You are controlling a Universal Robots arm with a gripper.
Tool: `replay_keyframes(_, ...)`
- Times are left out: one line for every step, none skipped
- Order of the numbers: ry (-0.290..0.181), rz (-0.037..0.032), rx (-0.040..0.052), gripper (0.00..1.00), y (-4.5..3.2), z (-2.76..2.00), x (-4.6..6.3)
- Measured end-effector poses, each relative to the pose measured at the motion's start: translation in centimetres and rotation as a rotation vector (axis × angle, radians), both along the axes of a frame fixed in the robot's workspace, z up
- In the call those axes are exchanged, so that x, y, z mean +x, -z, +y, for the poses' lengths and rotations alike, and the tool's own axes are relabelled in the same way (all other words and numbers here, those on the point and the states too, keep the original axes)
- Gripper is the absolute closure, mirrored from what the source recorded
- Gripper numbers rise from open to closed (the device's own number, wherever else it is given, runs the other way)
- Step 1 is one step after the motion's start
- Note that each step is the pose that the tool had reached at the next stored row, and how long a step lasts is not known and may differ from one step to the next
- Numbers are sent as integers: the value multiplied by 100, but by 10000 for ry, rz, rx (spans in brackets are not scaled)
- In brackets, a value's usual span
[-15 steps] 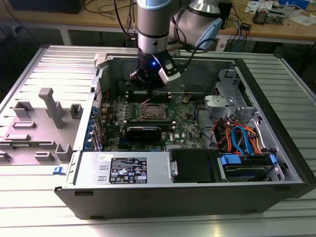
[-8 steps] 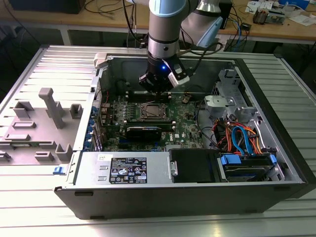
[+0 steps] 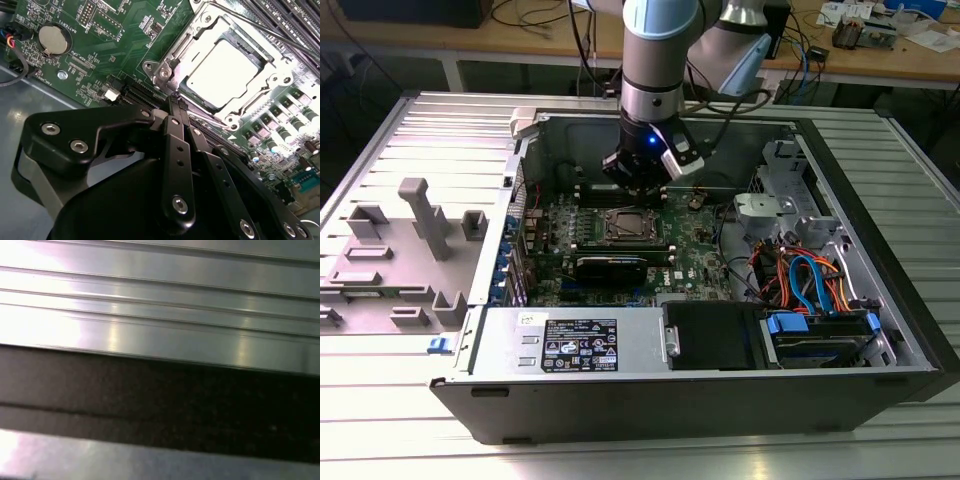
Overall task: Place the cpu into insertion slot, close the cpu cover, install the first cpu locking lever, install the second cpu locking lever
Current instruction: 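Install the first cpu locking lever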
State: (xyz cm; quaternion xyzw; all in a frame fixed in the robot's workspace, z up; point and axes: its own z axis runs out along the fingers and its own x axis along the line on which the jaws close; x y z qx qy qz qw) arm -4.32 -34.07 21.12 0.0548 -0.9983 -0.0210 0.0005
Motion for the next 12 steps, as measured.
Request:
replay_keyframes(-1,0,0,89,8,0,2)
replay_keyframes(0,1,0,89,15,0,4)
replay_keyframes(1,0,0,89,23,0,5)
replay_keyframes(3,0,0,89,30,0,6)
replay_keyframes(5,0,0,89,36,0,7)
replay_keyframes(5,1,-1,89,39,0,7)
replay_keyframes(6,1,-1,89,41,0,8)
replay_keyframes(7,1,-1,89,42,0,8)
replay_keyframes(9,0,1,89,46,0,8)
replay_keyframes(10,0,1,89,56,0,9)
replay_keyframes(10,2,-1,89,60,0,10)
replay_keyframes(11,2,-2,89,62,0,10)
